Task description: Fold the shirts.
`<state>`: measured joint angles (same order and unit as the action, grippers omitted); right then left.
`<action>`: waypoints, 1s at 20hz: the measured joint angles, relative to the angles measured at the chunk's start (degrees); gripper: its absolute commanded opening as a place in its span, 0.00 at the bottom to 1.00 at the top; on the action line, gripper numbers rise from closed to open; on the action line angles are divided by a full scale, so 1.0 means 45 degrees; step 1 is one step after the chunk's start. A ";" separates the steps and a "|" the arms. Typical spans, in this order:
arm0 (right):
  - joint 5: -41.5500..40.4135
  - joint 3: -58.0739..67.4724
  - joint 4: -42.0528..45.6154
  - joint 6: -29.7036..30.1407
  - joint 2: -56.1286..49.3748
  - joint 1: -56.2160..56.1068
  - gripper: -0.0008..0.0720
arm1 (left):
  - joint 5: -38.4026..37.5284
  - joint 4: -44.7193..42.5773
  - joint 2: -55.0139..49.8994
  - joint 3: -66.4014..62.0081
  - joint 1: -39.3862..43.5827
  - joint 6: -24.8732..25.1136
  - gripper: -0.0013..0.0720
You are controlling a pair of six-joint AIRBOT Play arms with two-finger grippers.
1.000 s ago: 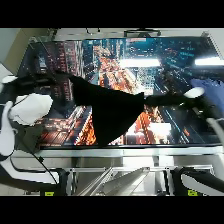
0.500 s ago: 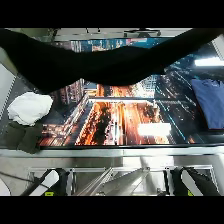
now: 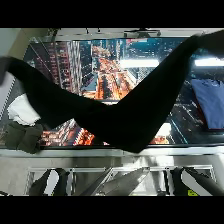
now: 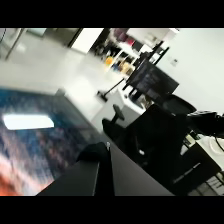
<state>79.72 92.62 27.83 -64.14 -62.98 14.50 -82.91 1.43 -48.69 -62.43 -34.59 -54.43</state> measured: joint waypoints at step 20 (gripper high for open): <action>0.0476 -0.4804 0.2875 -0.0398 -0.6411 -0.0005 0.61 | 0.0899 -0.5047 -1.0312 -0.0554 0.2108 0.0636 0.33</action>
<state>81.87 71.00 40.77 -65.93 -91.83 14.48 -78.87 -21.28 -95.09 -64.93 -25.10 -51.57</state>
